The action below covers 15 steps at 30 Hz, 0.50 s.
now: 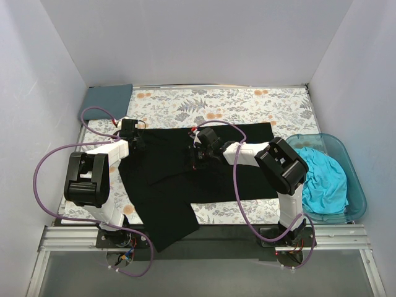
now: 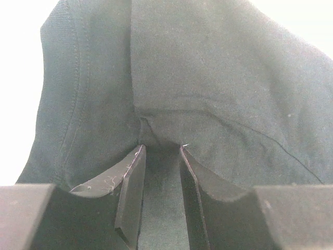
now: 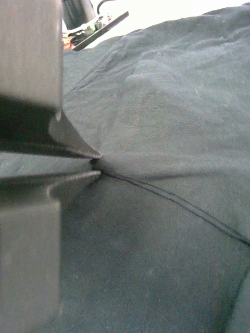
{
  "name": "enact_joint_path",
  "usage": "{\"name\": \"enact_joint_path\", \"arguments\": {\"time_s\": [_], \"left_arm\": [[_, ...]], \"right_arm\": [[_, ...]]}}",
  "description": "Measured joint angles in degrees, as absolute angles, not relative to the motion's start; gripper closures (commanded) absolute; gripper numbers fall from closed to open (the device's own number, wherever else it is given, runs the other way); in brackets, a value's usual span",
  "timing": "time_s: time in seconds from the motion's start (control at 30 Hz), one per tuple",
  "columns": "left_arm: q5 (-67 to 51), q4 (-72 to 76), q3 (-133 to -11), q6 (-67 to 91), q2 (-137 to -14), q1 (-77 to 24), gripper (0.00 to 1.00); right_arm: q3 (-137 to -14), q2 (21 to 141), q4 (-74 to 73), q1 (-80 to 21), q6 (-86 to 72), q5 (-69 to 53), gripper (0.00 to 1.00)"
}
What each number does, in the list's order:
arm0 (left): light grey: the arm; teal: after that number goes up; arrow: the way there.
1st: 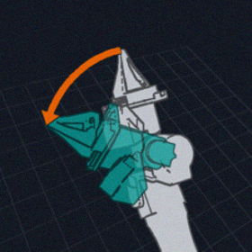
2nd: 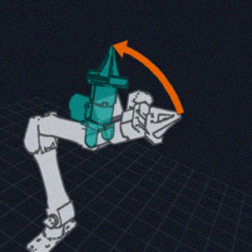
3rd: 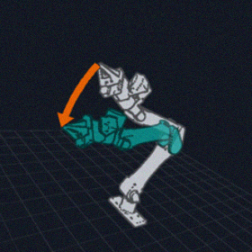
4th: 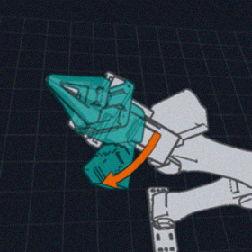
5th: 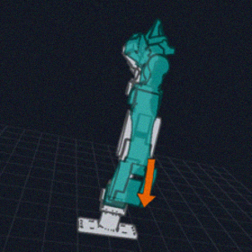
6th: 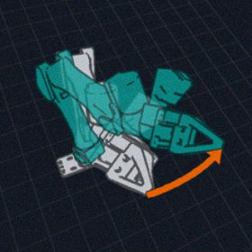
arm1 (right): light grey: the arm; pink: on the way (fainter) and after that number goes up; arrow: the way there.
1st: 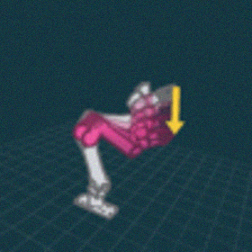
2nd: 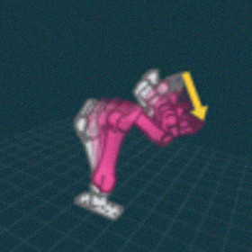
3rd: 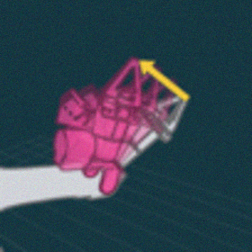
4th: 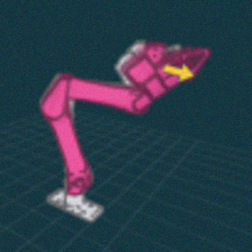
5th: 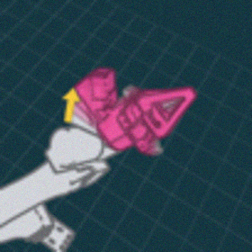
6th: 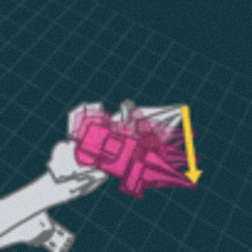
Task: Fold and stack the t-shirts
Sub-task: Fold the tshirt
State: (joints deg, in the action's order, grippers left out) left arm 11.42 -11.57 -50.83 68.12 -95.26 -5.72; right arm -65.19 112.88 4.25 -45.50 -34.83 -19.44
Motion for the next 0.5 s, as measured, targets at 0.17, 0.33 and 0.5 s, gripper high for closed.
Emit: {"name": "enact_joint_path", "arguments": {"time_s": [0.17,0.33,0.5], "left_arm": [[11.40,-11.60,-50.83,68.12,-95.04,-5.72,0.67],[11.77,-11.99,-50.83,68.18,-92.01,-5.72,0.65],[13.30,-12.47,-52.77,68.95,-87.94,-5.72,0.65]], "right_arm": [[-66.35,111.02,0.86,-45.52,-32.29,-18.00,0.51],[-67.81,106.91,-4.97,-45.08,-27.81,-12.78,0.41],[-68.14,100.42,-9.41,-39.92,-22.41,-6.83,0.39]]}}
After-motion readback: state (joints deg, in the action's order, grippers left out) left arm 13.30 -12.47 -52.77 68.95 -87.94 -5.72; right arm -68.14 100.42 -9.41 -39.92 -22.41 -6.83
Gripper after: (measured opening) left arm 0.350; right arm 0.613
